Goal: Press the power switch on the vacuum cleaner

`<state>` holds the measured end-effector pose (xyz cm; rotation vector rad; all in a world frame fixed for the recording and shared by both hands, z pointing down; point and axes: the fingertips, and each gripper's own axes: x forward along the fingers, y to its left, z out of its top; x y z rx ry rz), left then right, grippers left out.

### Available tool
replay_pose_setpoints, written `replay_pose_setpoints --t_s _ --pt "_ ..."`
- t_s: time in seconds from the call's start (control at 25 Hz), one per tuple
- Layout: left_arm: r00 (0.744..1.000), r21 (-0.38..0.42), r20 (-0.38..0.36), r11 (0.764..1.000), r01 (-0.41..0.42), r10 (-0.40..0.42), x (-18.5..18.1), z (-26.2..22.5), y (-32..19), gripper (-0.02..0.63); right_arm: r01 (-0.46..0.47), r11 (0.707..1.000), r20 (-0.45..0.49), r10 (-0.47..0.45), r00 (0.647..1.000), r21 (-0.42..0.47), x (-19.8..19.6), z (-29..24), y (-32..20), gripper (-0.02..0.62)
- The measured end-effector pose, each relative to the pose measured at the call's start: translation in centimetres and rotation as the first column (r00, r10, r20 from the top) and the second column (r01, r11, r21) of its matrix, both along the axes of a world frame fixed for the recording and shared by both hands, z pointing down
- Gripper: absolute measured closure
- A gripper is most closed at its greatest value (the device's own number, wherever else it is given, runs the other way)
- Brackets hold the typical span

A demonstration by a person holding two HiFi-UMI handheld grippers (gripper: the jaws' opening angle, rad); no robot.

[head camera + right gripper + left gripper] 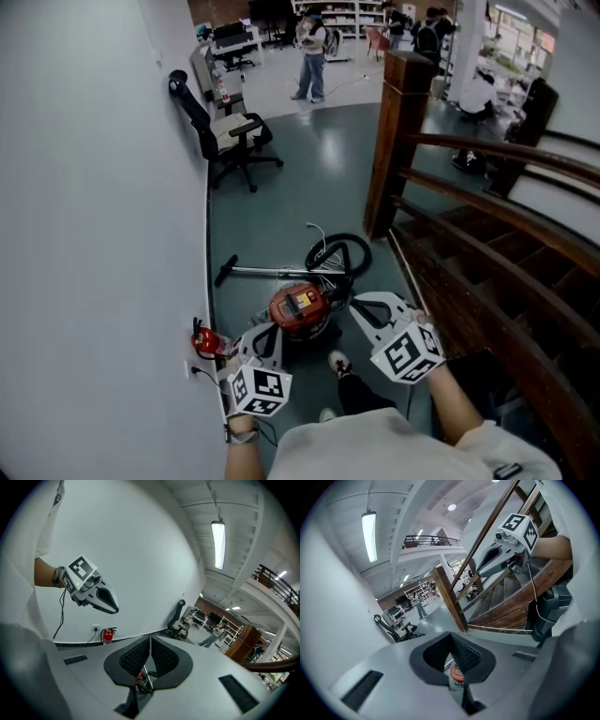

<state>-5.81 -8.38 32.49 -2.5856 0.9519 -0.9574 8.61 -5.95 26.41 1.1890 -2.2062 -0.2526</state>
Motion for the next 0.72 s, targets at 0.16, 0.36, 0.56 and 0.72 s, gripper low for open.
replay_pose_setpoints --t_s 0.16,0.36,0.56,0.72 --pt "1.0 -0.008 0.0 1.0 0.013 -0.013 0.2 0.5 -1.1 0.609 0.014 1.0 -0.001 -0.014 1.0 -0.008 0.2 0.6 -1.5 0.565" --pt "0.999 -0.02 -0.002 0.999 0.035 -0.035 0.2 0.9 -2.6 0.609 0.03 0.999 0.0 -0.03 1.0 -0.02 0.3 1.2 -3.3 0.565" --pt "0.998 -0.024 -0.005 0.998 0.057 -0.057 0.1 1.1 -4.5 0.609 0.04 0.999 0.006 -0.04 0.999 -0.021 0.5 1.4 -5.7 0.565" --pt "0.997 -0.032 0.0 0.997 0.075 -0.075 -0.2 1.5 -6.0 0.609 0.054 0.998 0.005 -0.054 0.999 -0.035 0.3 2.0 -7.7 0.565"
